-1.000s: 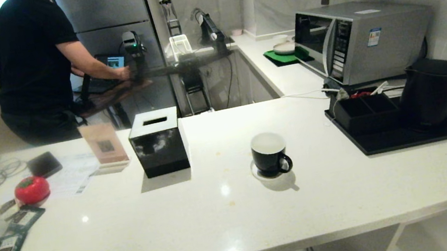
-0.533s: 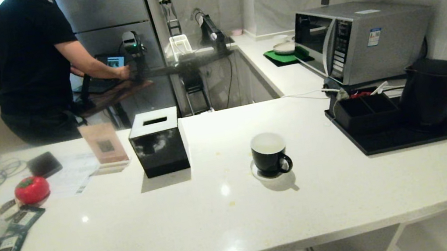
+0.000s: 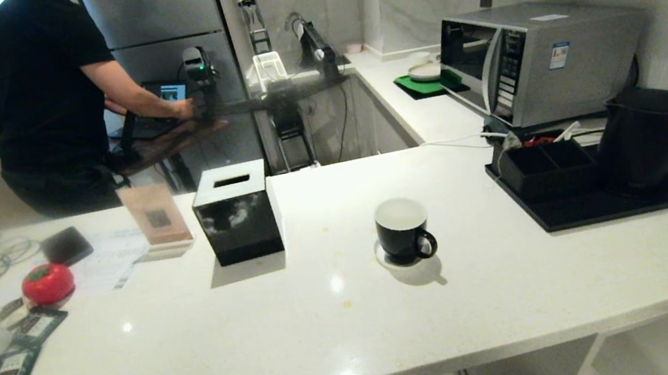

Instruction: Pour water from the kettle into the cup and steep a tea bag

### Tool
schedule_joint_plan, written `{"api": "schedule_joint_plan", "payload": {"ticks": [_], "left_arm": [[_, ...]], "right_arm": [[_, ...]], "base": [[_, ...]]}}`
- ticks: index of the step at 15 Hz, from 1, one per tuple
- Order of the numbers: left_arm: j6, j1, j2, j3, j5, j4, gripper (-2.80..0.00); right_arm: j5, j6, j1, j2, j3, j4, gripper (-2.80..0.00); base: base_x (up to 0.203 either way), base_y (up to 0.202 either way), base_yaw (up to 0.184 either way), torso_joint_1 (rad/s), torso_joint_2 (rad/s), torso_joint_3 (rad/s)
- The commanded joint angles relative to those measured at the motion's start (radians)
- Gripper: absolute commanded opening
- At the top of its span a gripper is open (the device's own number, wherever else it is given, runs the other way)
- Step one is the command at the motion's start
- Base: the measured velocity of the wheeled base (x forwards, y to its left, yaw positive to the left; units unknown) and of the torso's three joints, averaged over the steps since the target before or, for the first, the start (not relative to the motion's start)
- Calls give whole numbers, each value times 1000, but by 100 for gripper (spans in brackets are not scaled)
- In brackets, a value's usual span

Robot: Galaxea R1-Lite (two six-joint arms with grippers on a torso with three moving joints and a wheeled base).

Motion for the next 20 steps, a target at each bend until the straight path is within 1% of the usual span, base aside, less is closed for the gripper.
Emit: {"api": "schedule_joint_plan", "payload": {"ticks": [1,4,7,9,12,14,16,18,20], "left_arm": [[-1,0,1,0,0,0,-280],[-1,0,1,0,0,0,-280],[-1,0,1,0,0,0,-280],[-1,0,1,0,0,0,-280],[-1,0,1,0,0,0,-280],[-1,0,1,0,0,0,-280],[-1,0,1,0,0,0,-280],[-1,0,1,0,0,0,-280],[-1,0,1,0,0,0,-280]], "right_arm": [[0,0,0,2,0,0,-280],[0,-3,1,12,0,0,-280],[-3,-11,-1,76,0,-10,-280],[-2,-16,-3,154,0,-71,-280],[16,-29,-17,336,-1,-229,-280],[63,-39,-45,478,-14,-372,-280],[134,-51,-104,595,-77,-459,-280],[196,-55,-165,687,-194,-483,-280],[226,-56,-204,781,-302,-481,-280]], "base": [[0,0,0,0,0,0],[0,0,0,0,0,0],[0,0,0,0,0,0],[0,0,0,0,0,0],[0,0,0,0,0,0],[0,0,0,0,0,0],[0,0,0,0,0,0],[0,0,0,0,0,0],[0,0,0,0,0,0]]}}
